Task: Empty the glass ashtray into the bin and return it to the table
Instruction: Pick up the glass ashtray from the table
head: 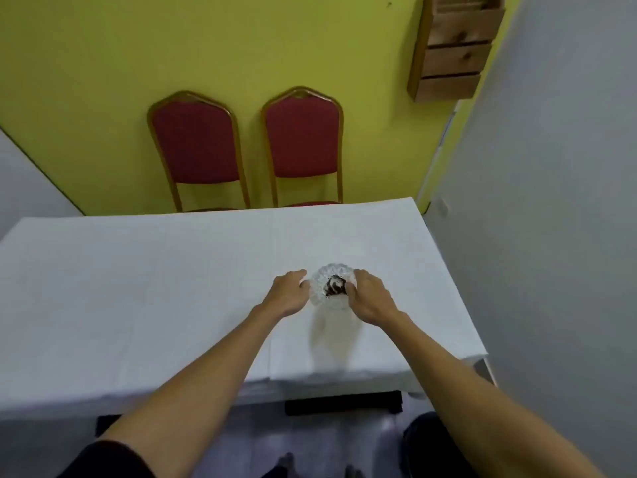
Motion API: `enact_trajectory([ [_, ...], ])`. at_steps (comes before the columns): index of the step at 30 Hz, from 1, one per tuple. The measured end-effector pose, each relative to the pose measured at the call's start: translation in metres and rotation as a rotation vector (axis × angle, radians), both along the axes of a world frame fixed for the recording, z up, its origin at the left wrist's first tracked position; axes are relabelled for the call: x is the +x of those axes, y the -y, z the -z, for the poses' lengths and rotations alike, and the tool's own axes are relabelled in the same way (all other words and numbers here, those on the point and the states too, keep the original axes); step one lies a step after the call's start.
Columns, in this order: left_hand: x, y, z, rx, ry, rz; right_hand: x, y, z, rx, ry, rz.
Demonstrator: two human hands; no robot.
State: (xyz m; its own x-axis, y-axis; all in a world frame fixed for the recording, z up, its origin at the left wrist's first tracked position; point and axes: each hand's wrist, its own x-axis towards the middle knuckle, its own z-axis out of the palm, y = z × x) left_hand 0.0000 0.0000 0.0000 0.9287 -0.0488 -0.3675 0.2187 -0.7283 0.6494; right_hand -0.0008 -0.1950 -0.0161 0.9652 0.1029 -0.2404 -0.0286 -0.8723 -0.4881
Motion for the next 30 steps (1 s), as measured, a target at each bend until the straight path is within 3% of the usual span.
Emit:
enact_trajectory([
  [3, 0.001, 0.009, 0.011, -0.036, 0.063, -0.088, 0.002, 0.003, 0.015, 0.073, -0.003, 0.078],
  [12, 0.027, 0.033, 0.047, -0.094, -0.082, -0.279, 0.021, 0.004, 0.056, 0.254, -0.128, 0.319],
  [21, 0.038, 0.041, 0.064, -0.096, -0.082, -0.351, 0.033, -0.013, 0.059, 0.35, -0.106, 0.526],
  [30, 0.021, 0.047, 0.06, -0.292, -0.103, -0.518, 0.004, -0.026, 0.055, 0.438, -0.044, 0.605],
])
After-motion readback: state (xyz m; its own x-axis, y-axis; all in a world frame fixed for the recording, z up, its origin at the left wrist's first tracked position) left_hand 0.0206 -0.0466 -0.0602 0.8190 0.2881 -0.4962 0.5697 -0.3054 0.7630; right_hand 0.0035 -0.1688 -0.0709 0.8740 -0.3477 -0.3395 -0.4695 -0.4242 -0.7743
